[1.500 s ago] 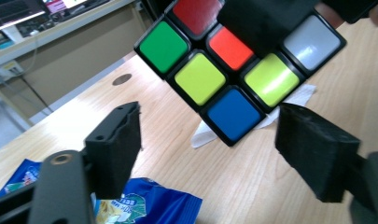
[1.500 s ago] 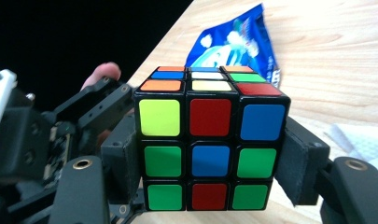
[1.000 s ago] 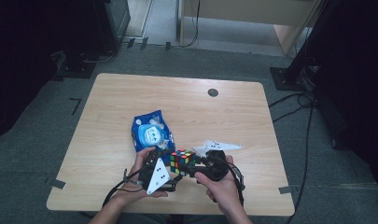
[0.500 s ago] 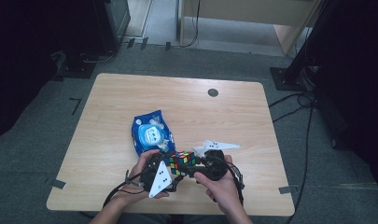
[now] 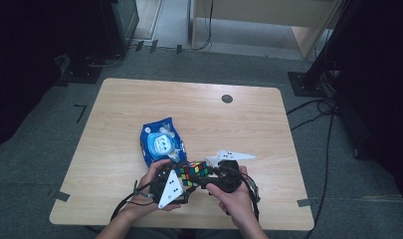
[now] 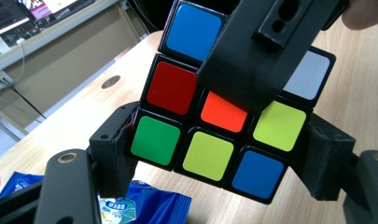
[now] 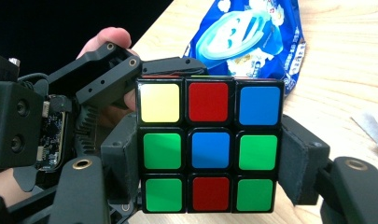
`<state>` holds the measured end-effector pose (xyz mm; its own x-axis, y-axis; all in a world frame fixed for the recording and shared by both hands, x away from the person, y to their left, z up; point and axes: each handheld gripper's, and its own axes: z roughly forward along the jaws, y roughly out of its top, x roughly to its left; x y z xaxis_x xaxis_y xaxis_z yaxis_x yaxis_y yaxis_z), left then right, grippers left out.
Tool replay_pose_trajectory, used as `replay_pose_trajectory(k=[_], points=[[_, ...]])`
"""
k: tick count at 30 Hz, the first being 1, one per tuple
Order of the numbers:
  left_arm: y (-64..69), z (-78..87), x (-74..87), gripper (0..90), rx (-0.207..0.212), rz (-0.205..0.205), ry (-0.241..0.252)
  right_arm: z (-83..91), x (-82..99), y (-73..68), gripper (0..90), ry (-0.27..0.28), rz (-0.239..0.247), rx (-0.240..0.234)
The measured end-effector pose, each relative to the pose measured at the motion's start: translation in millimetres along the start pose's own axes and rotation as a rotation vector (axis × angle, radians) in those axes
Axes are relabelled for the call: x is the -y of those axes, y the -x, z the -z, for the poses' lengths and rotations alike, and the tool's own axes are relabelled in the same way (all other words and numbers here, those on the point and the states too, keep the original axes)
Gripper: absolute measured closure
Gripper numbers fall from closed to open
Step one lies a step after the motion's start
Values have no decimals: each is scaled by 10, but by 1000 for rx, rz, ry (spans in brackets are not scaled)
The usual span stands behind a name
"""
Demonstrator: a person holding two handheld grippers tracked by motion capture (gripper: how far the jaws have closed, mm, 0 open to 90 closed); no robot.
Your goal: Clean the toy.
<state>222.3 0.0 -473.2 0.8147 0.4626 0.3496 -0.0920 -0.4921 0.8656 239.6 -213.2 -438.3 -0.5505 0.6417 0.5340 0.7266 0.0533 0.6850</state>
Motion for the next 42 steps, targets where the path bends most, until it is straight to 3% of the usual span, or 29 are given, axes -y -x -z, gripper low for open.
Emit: replay_pose_trajectory(k=[12,14,21,28,32,38,42], points=[[-22,17,-11,279,14,26,6,8,-6,24,341,21,-22,-25],[-20,20,-3,344,12,22,10,20,-10,33,335,35,-23,-15],[-25,23,-4,344,14,33,13,31,-11,44,339,35,-33,-28],[11,-14,-12,305,-7,48,18,29,-1,4,344,34,-8,2],[11,-2,-22,338,-3,46,27,-13,18,-37,344,23,7,-3],[1,18,-26,340,-10,42,26,-18,7,-25,338,25,6,-26],[-67,40,1,340,-25,57,18,112,-57,18,316,65,6,-57]])
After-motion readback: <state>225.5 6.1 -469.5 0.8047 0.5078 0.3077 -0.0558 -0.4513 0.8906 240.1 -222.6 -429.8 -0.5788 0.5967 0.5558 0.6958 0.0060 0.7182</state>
